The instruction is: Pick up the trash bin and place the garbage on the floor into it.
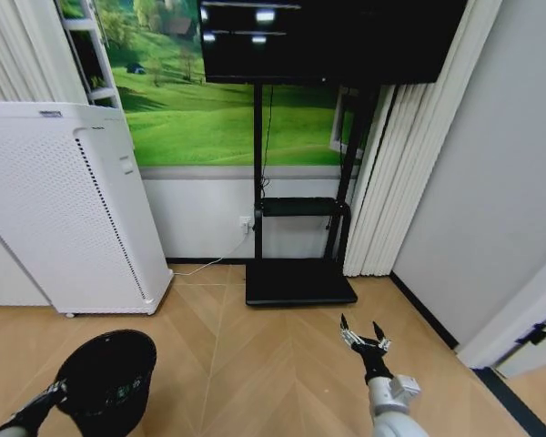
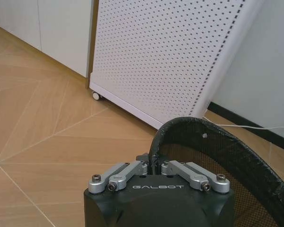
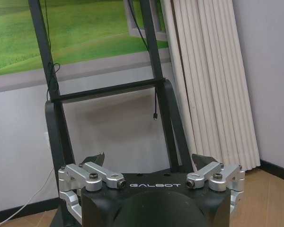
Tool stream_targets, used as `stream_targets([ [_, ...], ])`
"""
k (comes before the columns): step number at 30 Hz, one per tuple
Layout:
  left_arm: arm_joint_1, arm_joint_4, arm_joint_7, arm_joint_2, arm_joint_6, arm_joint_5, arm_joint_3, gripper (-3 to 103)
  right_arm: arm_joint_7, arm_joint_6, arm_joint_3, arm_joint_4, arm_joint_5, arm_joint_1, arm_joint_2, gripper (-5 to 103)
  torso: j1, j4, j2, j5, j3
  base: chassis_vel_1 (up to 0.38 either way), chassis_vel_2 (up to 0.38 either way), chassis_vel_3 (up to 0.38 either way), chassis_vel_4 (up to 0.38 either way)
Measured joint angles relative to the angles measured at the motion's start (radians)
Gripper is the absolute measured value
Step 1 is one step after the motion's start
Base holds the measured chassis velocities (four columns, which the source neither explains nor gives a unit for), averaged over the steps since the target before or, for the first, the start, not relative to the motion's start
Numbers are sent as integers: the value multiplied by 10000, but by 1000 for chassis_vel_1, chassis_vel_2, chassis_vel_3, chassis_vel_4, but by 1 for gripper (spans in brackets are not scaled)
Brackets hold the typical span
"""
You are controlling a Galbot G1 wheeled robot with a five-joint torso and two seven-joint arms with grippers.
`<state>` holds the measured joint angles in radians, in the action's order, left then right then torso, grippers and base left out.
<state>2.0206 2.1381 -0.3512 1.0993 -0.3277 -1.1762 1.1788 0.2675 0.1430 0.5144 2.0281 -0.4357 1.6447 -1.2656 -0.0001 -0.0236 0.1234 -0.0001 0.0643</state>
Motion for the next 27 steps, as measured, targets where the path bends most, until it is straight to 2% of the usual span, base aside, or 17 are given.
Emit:
stream_targets([
  [11, -86, -237, 37, 56, -158, 308, -274, 7, 7, 215, 46, -148, 19, 49, -3, 100, 0, 3, -1, -6, 1, 247, 237, -241, -241],
  [12, -88, -314, 79, 54, -263, 409, -334, 7, 30, 226, 77, -160, -99, 17, 28, 100, 0, -4, 1, 6, 0, 264, 269, -263, -254],
  [15, -125, -766, 450, 40, -343, 746, -565, 7, 65, 225, 125, -197, -407, -165, 104, 100, 0, 7, -1, 0, 1, 249, 252, -214, -230],
  [18, -196, -1094, 699, -32, -338, 827, -788, 7, 23, 228, 113, -252, -403, -181, 139, 100, 0, 0, -1, -1, 0, 153, 131, -150, -142],
  [23, -440, -1447, 1144, -48, -225, 951, -1083, 7, -17, 286, 43, -427, -374, -199, 114, 100, 1, 3, -1, 6, 1, -12, 2, 15, 7],
  [27, -955, -1759, 1402, -123, -362, 1141, -1716, 7, -18, 293, -96, -500, -331, -285, 109, 100, 1, 0, -1, 4, 1, -55, -68, 49, 48],
])
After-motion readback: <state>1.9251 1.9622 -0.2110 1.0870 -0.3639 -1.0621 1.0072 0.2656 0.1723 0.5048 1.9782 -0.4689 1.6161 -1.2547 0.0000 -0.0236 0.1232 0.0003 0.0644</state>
